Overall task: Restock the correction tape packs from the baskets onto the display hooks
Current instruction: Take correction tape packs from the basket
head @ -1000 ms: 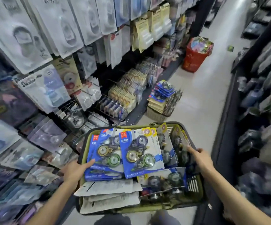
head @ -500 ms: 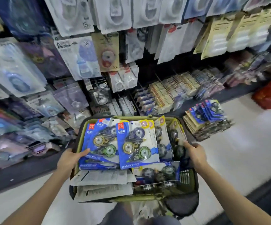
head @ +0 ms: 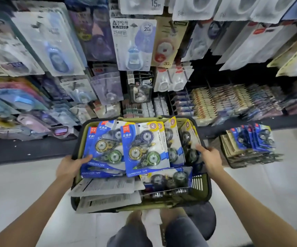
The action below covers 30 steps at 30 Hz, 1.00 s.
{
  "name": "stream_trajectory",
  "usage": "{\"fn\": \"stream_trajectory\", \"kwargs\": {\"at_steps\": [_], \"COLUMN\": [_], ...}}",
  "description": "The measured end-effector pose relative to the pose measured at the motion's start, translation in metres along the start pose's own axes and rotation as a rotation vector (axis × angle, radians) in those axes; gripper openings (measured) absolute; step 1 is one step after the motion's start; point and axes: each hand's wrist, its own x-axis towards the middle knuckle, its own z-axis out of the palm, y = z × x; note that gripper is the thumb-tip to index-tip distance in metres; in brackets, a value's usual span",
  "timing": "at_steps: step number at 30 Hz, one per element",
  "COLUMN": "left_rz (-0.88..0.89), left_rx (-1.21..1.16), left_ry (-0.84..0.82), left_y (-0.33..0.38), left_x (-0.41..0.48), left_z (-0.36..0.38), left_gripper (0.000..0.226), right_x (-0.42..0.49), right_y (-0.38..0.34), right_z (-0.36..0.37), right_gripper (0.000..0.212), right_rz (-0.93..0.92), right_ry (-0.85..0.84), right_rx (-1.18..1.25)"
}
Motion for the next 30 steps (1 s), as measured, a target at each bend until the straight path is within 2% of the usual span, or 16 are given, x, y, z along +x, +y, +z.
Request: {"fn": "stream_trajectory", "kwargs": {"at_steps": [3,7,13,16,19,25,30], "left_rz": [-0.014,-0.053,-0.096,-0.117,-0.195,-0.271,-0.295], "left_rx": [-0.047,-0.094,-0.071,-0.089,-0.108,-0.189,-0.166], "left_ry": [0.032,0.106,0.23,0.249,0.262,0.296,0.249], "left_y": [-0.01,-0.021,-0.018,-0.009,-0.002,-0.003,-0.03], "left_x": [0.003,0.002,-0.018,-0.029,-0.046,-0.048,-0.019], "left_z": [-0.001,0.001,0.033,0.063,0.105,0.2,0.271], "left_gripper": [0.046,0.047,0.049,0.05,0.062,0.062,0.065], "right_x": [0.011,0.03,0.076,0.108,0.149,0.237,0.294], "right_y": [-0.006,-0.015,-0.024,-0.021,-0.014,-0.008,0.041], "right_z": [0.01,0.016,0.011,-0.007,-0.028,-0.046,-0.052], "right_gripper": [0.028,0.022,0.037,0.043,0.046,0.048,0.048], "right_rz": [-0.033,-0.057,-0.118,-0.125,-0.113,-0.165,-0.092], "right_ry": [-0.04,-0.129,-0.234,-0.333,-0.413,-0.527,-0.505], "right_rx": [-0.027,-0.02,-0.099,-0.153,-0.224,-0.342,-0.391]}}
